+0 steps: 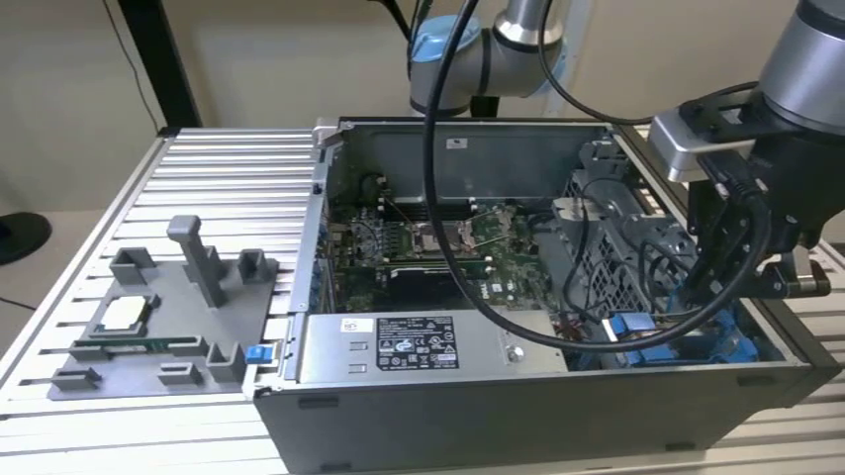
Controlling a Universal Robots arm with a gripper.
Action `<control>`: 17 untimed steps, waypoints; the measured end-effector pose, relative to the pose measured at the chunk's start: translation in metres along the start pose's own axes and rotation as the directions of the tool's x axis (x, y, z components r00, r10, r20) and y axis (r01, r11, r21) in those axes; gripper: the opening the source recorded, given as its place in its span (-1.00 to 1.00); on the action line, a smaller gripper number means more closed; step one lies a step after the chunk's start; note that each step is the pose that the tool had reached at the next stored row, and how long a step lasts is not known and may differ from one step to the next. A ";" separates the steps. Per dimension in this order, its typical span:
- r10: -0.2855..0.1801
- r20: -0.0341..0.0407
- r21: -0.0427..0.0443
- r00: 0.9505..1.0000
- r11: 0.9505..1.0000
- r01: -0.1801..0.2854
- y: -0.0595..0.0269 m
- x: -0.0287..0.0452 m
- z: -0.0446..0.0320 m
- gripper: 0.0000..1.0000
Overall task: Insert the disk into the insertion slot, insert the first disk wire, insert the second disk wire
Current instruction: 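Insert the first disk wire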
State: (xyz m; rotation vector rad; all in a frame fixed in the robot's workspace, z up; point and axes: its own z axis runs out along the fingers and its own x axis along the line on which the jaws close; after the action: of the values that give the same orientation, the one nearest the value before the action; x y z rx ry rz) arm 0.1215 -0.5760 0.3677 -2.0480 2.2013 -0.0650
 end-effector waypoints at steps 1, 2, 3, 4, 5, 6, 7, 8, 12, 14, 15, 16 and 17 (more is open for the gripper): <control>0.000 0.000 0.000 1.000 1.000 0.000 0.0000 0.0000 0.0000 -1.00; 0.000 0.000 0.000 1.000 1.000 0.000 0.0000 -0.0001 0.0001 -1.00; 0.000 0.000 0.000 1.000 1.000 0.000 0.0000 -0.0001 0.0003 -1.00; 0.000 0.001 0.000 1.000 1.000 0.000 -0.0002 -0.0001 0.0006 -1.00; 0.000 0.003 0.000 1.000 1.000 0.000 -0.0006 0.0000 0.0013 -1.00; 0.001 0.009 -0.001 1.000 1.000 -0.001 -0.0015 -0.0001 0.0020 -1.00; 0.002 0.014 -0.002 1.000 1.000 -0.002 -0.0025 -0.0001 0.0026 -1.00; 0.002 0.019 -0.003 1.000 1.000 -0.002 -0.0041 -0.0002 0.0034 -1.00; 0.005 0.029 -0.017 1.000 1.000 -0.005 -0.0130 -0.0007 0.0063 -1.00; 0.007 0.027 -0.036 1.000 0.999 -0.006 -0.0179 -0.0010 0.0075 -1.00; 0.008 0.026 -0.047 1.000 0.999 -0.007 -0.0204 -0.0011 0.0081 -1.00; 0.009 0.025 -0.059 1.000 0.998 -0.007 -0.0227 -0.0013 0.0087 -1.00; 0.010 0.025 -0.070 1.000 0.997 -0.008 -0.0253 -0.0014 0.0092 -1.00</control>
State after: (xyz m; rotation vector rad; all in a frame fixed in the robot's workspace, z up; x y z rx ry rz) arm 0.1478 -0.5759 0.3618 -2.0631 2.2284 0.0393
